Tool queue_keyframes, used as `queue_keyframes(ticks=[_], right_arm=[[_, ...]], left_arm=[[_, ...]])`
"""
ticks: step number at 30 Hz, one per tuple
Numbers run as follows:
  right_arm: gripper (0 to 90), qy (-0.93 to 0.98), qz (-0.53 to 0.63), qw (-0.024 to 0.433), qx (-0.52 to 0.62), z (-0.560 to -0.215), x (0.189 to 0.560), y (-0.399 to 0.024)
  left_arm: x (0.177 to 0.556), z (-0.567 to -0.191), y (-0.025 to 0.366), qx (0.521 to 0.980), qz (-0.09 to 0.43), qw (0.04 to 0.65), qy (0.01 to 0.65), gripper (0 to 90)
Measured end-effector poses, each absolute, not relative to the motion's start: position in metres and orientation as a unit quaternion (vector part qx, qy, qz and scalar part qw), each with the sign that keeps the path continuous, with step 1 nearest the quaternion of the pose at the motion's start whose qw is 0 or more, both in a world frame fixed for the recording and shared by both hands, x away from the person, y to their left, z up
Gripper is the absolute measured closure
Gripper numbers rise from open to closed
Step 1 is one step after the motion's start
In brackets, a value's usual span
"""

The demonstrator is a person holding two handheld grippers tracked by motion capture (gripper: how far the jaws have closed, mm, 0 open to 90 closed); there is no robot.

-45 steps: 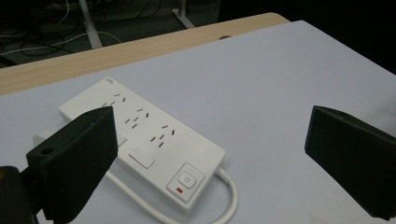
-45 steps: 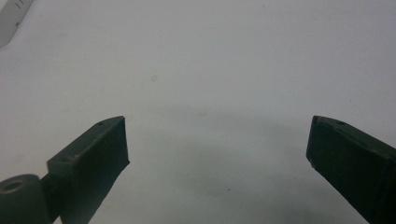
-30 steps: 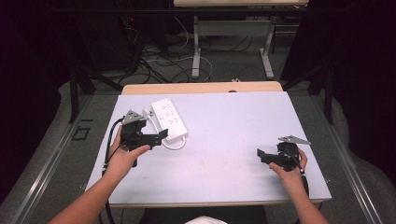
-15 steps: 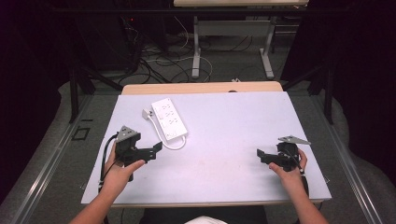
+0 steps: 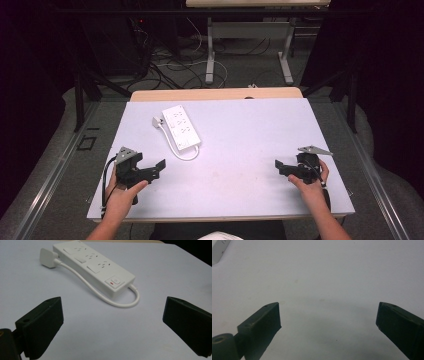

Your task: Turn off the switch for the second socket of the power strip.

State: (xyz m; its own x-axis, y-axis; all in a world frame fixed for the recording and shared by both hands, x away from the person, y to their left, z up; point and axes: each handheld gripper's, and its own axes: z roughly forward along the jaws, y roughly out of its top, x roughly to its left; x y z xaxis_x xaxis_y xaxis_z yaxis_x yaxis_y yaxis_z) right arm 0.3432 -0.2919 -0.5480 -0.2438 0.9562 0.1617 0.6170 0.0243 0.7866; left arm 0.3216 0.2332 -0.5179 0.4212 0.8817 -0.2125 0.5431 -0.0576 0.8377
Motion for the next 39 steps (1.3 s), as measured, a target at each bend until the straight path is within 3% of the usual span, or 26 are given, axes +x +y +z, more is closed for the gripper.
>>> queue_keyframes(ticks=[10,21,39], right_arm=[[5.0,0.686,0.394,0.216,0.572,-0.548,0.343,-0.291],[5.1,0.687,0.394,0.215,0.572,-0.549,0.343,-0.290],[5.1,0.686,0.395,0.213,0.572,-0.548,0.343,-0.288]], left_arm=[[0.318,-0.531,0.240,0.695,0.180,0.461,0.521,3.1],[0.318,-0.543,0.237,0.718,0.220,0.427,0.504,3.1],[0.320,-0.553,0.232,0.725,0.205,0.415,0.510,3.7]])
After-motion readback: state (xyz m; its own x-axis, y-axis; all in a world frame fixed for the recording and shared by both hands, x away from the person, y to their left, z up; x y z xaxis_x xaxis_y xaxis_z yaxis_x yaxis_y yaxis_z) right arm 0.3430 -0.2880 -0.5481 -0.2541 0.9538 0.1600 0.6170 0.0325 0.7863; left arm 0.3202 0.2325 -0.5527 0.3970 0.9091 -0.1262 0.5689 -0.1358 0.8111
